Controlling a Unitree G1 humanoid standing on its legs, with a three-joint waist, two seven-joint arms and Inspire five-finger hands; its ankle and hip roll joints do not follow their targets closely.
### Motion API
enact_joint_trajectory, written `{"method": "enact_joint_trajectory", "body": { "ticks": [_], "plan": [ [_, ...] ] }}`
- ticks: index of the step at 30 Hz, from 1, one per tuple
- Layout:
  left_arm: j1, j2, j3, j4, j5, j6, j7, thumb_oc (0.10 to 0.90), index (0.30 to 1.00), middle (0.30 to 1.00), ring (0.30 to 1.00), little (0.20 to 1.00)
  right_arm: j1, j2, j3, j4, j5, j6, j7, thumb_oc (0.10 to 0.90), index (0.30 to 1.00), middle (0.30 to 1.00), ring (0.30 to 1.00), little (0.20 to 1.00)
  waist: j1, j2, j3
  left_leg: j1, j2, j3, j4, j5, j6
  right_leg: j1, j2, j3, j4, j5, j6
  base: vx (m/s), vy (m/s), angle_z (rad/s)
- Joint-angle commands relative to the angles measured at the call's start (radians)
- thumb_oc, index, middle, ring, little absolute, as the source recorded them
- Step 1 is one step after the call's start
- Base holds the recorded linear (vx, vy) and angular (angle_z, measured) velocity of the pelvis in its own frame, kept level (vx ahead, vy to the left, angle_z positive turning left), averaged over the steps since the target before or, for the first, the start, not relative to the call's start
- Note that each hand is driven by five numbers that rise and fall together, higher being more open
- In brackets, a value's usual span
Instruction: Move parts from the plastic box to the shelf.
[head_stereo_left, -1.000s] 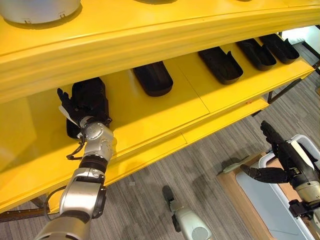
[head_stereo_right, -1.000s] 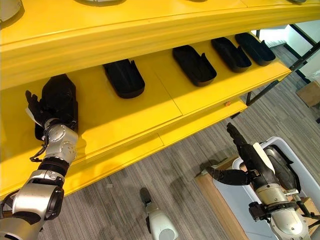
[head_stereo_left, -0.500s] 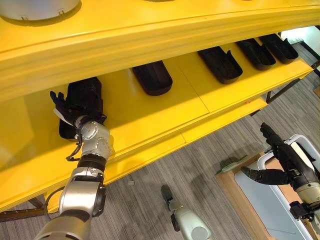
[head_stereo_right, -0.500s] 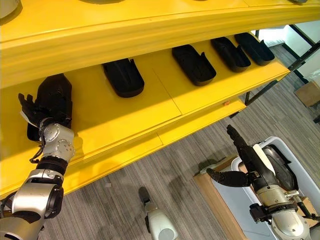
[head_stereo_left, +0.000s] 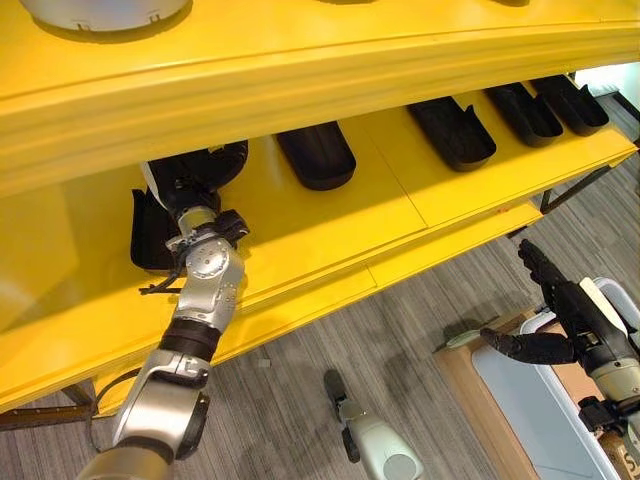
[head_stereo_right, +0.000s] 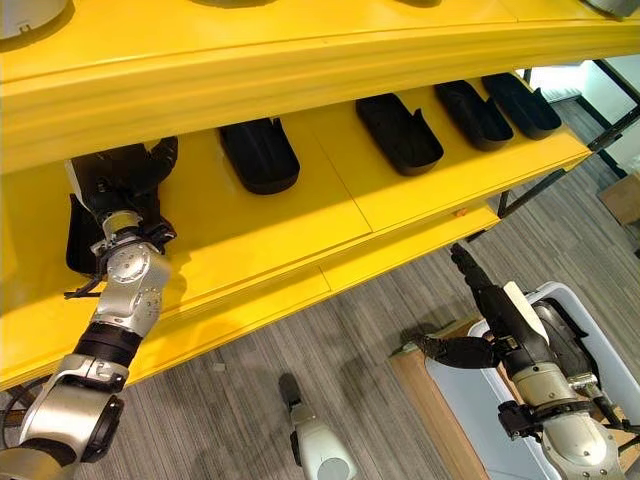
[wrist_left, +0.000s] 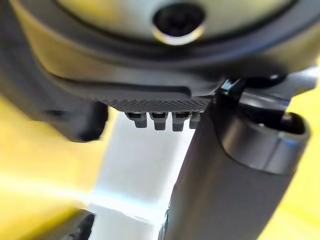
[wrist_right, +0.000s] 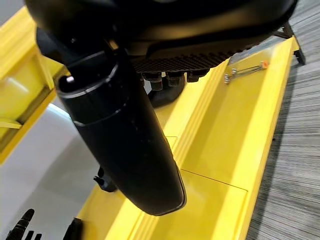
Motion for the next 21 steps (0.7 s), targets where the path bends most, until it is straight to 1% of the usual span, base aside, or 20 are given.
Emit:
{"method": "enact_joint_trajectory", "body": {
  "ticks": [1,3,5,6,7,9,11,12,13,15,17,18,19,20,21],
  "plan": [
    [-0.055,0.127,0.007,-0.144,0.168,-0.055,-0.047,0.9,1.0,1.0,1.0,1.0,-0.016,-0.032,-0.128,-0.057,0.044,-0.083,-0.006,0.9,1.0,1.0,1.0,1.0,0.007,0.025,-0.006,0.016,0.153,-0.066,0.0,0.169,-0.053,-0.017,-0.062,0.074,0.095,-0.046,0.098,0.0,0.0,0.0],
    [-0.043,0.142,0.009,-0.158,0.182,-0.058,-0.058,0.9,1.0,1.0,1.0,1.0,-0.011,-0.028,-0.138,-0.058,0.049,-0.086,0.002,0.9,1.0,1.0,1.0,1.0,0.009,0.026,-0.006,0.018,0.152,-0.068,-0.002,0.17,-0.053,-0.013,-0.064,0.073,0.093,-0.047,0.098,0.0,0.01,0.05],
    [-0.012,0.201,0.006,-0.177,0.243,-0.053,-0.087,0.9,1.0,1.0,1.0,1.0,0.01,-0.018,-0.165,-0.057,0.053,-0.091,0.026,0.9,1.0,1.0,1.0,1.0,0.016,0.035,-0.004,0.016,0.151,-0.076,-0.003,0.171,-0.053,-0.004,-0.069,0.068,0.091,-0.048,0.1,0.0,0.024,0.13],
    [-0.011,0.201,0.007,-0.178,0.244,-0.053,-0.086,0.9,1.0,1.0,1.0,1.0,0.01,-0.018,-0.165,-0.057,0.054,-0.091,0.027,0.9,1.0,1.0,1.0,1.0,0.016,0.034,-0.004,0.016,0.151,-0.076,-0.003,0.171,-0.053,-0.003,-0.069,0.067,0.09,-0.048,0.1,0.0,0.024,0.07],
    [0.002,0.234,0.001,-0.177,0.266,-0.053,-0.103,0.9,1.0,1.0,1.0,1.0,0.017,-0.015,-0.176,-0.056,0.057,-0.091,0.035,0.9,1.0,1.0,1.0,1.0,0.02,0.038,-0.004,0.016,0.151,-0.077,-0.003,0.171,-0.053,-0.001,-0.071,0.066,0.089,-0.047,0.101,0.0,0.02,0.05],
    [0.018,0.268,0.001,-0.181,0.284,-0.05,-0.12,0.9,1.0,1.0,1.0,1.0,0.028,-0.009,-0.185,-0.053,0.054,-0.091,0.047,0.9,1.0,1.0,1.0,1.0,0.026,0.045,-0.003,0.015,0.149,-0.08,-0.004,0.173,-0.053,-0.001,-0.072,0.064,0.088,-0.046,0.101,0.0,0.0,0.0],
    [0.034,0.3,0.005,-0.173,0.303,-0.047,-0.133,0.9,1.0,1.0,1.0,1.0,0.038,-0.004,-0.196,-0.055,0.052,-0.092,0.056,0.9,1.0,1.0,1.0,1.0,0.031,0.05,-0.002,0.014,0.149,-0.084,-0.004,0.172,-0.053,-0.001,-0.075,0.061,0.088,-0.046,0.102,0.0,0.0,0.0],
    [0.035,0.3,0.006,-0.174,0.304,-0.047,-0.133,0.9,1.0,1.0,1.0,1.0,0.038,-0.003,-0.195,-0.056,0.052,-0.092,0.057,0.9,1.0,1.0,1.0,1.0,0.03,0.05,-0.003,0.013,0.149,-0.085,-0.004,0.172,-0.053,-0.001,-0.075,0.06,0.089,-0.047,0.102,0.0,0.0,0.0],
    [0.05,0.338,0.002,-0.171,0.318,-0.051,-0.151,0.9,1.0,1.0,1.0,1.0,0.05,0.002,-0.211,-0.058,0.055,-0.091,0.068,0.9,1.0,1.0,1.0,1.0,0.034,0.054,-0.002,0.011,0.148,-0.088,-0.004,0.171,-0.053,0.0,-0.077,0.057,0.088,-0.047,0.103,0.0,0.0,0.0],
    [0.052,0.353,-0.002,-0.169,0.329,-0.047,-0.16,0.9,1.0,1.0,1.0,1.0,0.056,0.006,-0.213,-0.058,0.055,-0.091,0.071,0.9,1.0,1.0,1.0,1.0,0.035,0.057,-0.002,0.009,0.147,-0.091,-0.004,0.17,-0.053,0.002,-0.079,0.056,0.089,-0.047,0.103,0.0,0.0,0.0],
    [0.059,0.397,-0.021,-0.153,0.362,-0.045,-0.179,0.9,1.0,1.0,1.0,1.0,0.066,0.01,-0.224,-0.059,0.056,-0.091,0.082,0.9,1.0,1.0,1.0,1.0,0.036,0.062,0.0,0.007,0.146,-0.093,-0.004,0.17,-0.053,0.005,-0.082,0.053,0.089,-0.048,0.105,-0.01,0.027,0.06],
    [0.057,0.451,-0.049,-0.137,0.413,-0.043,-0.199,0.9,1.0,1.0,1.0,1.0,0.073,0.011,-0.234,-0.062,0.061,-0.09,0.098,0.9,1.0,1.0,1.0,1.0,0.037,0.066,0.002,0.007,0.145,-0.095,-0.005,0.169,-0.053,0.007,-0.085,0.052,0.087,-0.047,0.106,0.0,0.037,0.08],
    [0.06,0.48,-0.06,-0.128,0.442,-0.044,-0.208,0.9,1.0,1.0,1.0,1.0,0.078,0.011,-0.235,-0.064,0.063,-0.092,0.106,0.9,1.0,1.0,1.0,1.0,0.038,0.07,0.002,0.007,0.144,-0.095,-0.005,0.169,-0.053,0.009,-0.086,0.052,0.087,-0.047,0.107,0.0,0.027,0.05],
    [0.058,0.48,-0.062,-0.126,0.443,-0.045,-0.207,0.9,1.0,1.0,1.0,1.0,0.078,0.013,-0.234,-0.064,0.064,-0.093,0.107,0.9,1.0,1.0,1.0,1.0,0.038,0.068,0.002,0.006,0.144,-0.095,-0.005,0.168,-0.053,0.009,-0.086,0.052,0.086,-0.047,0.107,0.0,0.0,0.0],
    [0.063,0.532,-0.095,-0.127,0.49,-0.043,-0.237,0.9,1.0,1.0,1.0,1.0,0.085,0.014,-0.243,-0.062,0.064,-0.092,0.116,0.9,1.0,1.0,1.0,1.0,0.04,0.074,0.003,0.006,0.142,-0.097,-0.005,0.168,-0.053,0.011,-0.088,0.05,0.086,-0.048,0.109,0.0,0.0,0.0]
  ]
}}
